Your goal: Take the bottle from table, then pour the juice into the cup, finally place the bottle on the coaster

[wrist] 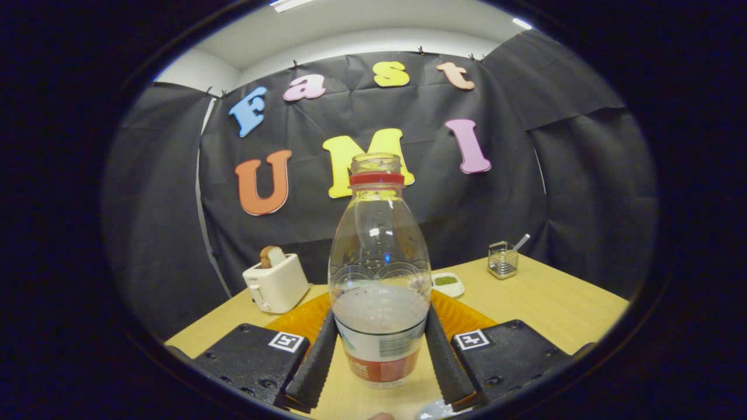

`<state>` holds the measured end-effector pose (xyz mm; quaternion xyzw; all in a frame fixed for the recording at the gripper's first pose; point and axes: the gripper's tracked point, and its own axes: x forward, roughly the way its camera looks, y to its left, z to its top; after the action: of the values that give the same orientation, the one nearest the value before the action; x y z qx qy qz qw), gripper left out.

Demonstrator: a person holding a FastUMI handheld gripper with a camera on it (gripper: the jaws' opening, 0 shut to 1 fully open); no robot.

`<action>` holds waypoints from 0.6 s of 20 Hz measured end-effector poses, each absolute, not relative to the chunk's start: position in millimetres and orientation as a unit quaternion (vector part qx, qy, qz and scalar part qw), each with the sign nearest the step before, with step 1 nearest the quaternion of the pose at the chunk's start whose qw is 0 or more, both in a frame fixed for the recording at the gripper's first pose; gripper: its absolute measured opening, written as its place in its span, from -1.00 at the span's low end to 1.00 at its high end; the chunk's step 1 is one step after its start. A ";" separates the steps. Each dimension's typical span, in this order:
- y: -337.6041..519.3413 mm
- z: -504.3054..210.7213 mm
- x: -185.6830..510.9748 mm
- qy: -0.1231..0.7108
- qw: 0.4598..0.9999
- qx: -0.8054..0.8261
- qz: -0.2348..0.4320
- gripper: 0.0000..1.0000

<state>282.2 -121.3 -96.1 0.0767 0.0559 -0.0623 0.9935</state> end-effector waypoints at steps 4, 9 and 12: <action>-107.8 -138.2 307.5 0.088 0.995 0.031 -0.047 0.59; -92.4 -170.9 331.6 0.089 0.994 -0.034 -0.054 0.60; -92.2 -185.2 339.3 0.091 0.993 -0.046 -0.066 0.61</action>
<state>339.3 -92.2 -185.2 -0.0455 0.0911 -0.0659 0.9926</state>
